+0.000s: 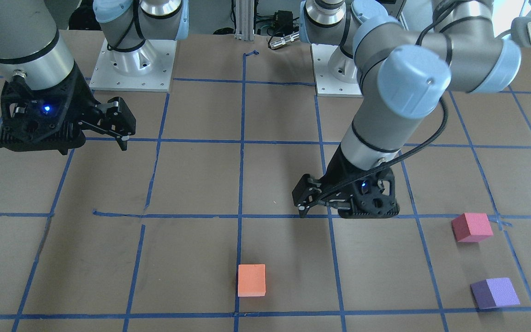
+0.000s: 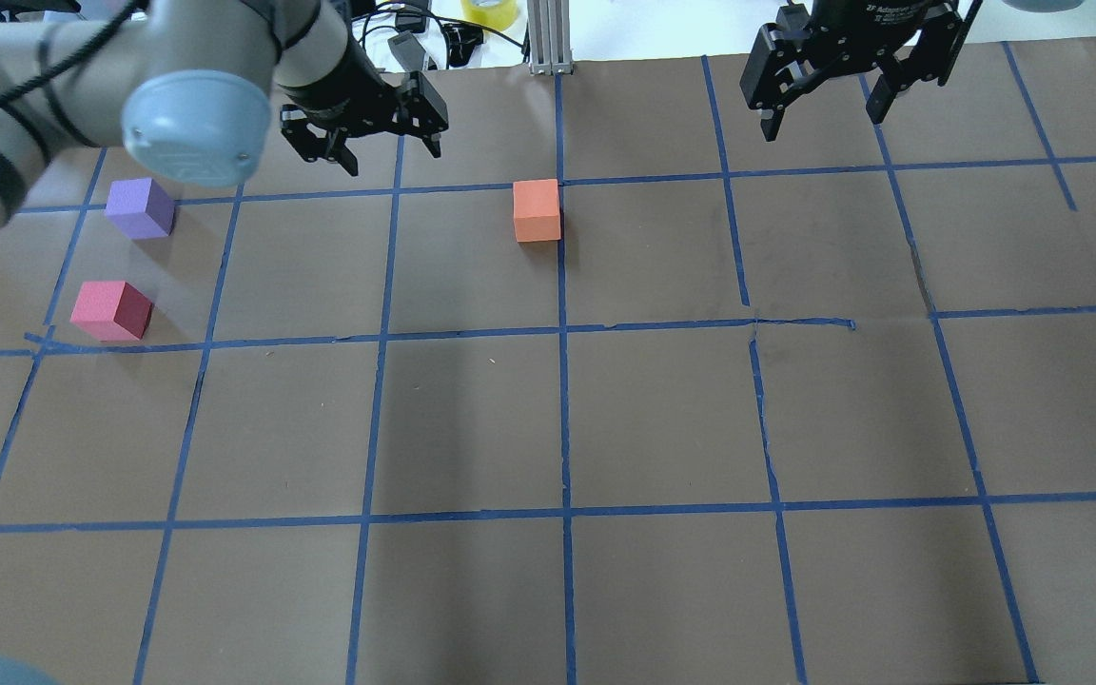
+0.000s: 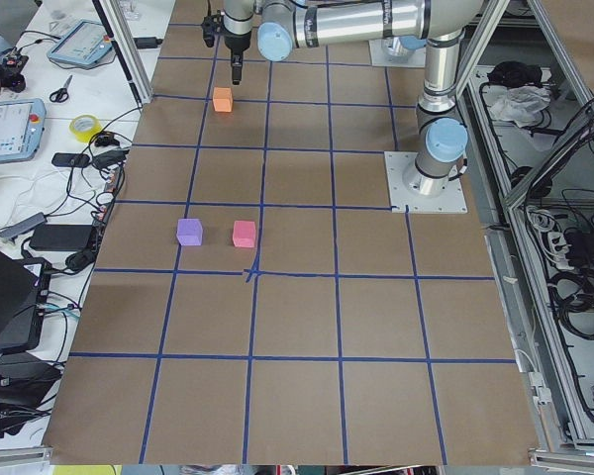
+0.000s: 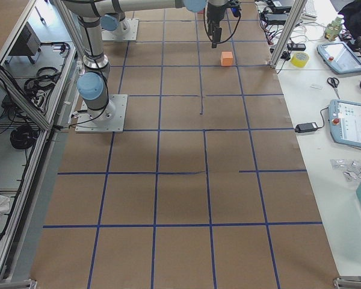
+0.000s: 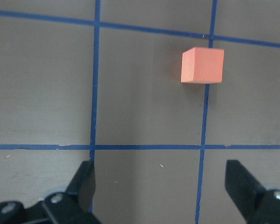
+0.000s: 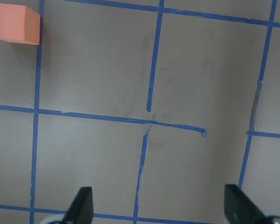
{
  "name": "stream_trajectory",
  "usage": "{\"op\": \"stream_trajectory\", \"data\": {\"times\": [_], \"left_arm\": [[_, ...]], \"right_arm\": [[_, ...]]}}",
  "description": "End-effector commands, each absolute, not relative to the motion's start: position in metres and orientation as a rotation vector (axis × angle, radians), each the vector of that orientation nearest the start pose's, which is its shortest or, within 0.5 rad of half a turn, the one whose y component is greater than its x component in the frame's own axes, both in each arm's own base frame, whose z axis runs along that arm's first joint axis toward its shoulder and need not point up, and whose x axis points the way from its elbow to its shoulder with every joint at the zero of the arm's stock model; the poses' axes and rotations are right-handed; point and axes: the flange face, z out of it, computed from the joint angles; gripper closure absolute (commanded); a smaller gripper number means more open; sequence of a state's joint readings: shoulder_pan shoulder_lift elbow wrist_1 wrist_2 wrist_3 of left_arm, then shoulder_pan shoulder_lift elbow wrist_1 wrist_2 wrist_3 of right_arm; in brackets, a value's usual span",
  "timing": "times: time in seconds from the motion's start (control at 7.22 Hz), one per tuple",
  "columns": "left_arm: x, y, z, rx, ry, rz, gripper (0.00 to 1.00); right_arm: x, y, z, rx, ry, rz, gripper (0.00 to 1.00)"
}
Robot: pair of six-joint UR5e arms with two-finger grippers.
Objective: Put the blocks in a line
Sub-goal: 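Reach the left gripper to the orange cube and grasp it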
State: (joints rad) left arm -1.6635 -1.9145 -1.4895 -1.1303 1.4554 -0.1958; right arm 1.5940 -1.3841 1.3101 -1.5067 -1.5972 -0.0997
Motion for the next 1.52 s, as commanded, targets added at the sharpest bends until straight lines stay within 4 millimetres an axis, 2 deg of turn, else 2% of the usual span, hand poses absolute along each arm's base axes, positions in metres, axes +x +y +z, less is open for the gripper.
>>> {"op": "stream_trajectory", "data": {"times": [0.0, 0.14, 0.28, 0.42, 0.55, 0.69, 0.83, 0.97, 1.25, 1.39], "left_arm": [[-0.249, -0.651, 0.323, -0.112, 3.240, -0.214, 0.00], [-0.268, -0.665, 0.307, -0.103, 3.235, -0.203, 0.00], [-0.282, -0.682, 0.299, -0.077, 3.241, -0.232, 0.00], [-0.294, -0.694, 0.277, -0.061, 3.241, -0.210, 0.00], [-0.311, -0.697, 0.248, -0.029, 3.242, -0.196, 0.00], [-0.317, -0.700, 0.223, -0.008, 3.240, -0.166, 0.00], [-0.319, -0.704, 0.209, -0.011, 3.239, -0.146, 0.00], [-0.321, -0.705, 0.209, -0.027, 3.249, -0.147, 0.00], [-0.329, -0.713, 0.206, -0.010, 3.270, -0.264, 0.01], [-0.331, -0.711, 0.191, -0.003, 3.261, -0.245, 0.20]], "right_arm": [[0.147, -0.563, 0.511, -0.206, 3.159, 0.004, 0.00], [0.149, -0.558, 0.504, -0.203, 3.144, 0.022, 0.00], [0.147, -0.550, 0.500, -0.203, 3.143, 0.032, 0.00], [0.145, -0.540, 0.497, -0.201, 3.146, 0.039, 0.00], [0.146, -0.537, 0.499, -0.201, 3.145, 0.035, 0.00], [0.145, -0.536, 0.508, -0.201, 3.159, -0.027, 0.00], [0.149, -0.538, 0.520, -0.195, 3.141, -0.143, 0.00], [0.150, -0.539, 0.521, -0.183, 3.144, -0.157, 0.00], [0.145, -0.539, 0.517, -0.197, 3.154, -0.132, 0.00], [0.146, -0.533, 0.527, -0.200, 3.140, -0.154, 0.00]]}}
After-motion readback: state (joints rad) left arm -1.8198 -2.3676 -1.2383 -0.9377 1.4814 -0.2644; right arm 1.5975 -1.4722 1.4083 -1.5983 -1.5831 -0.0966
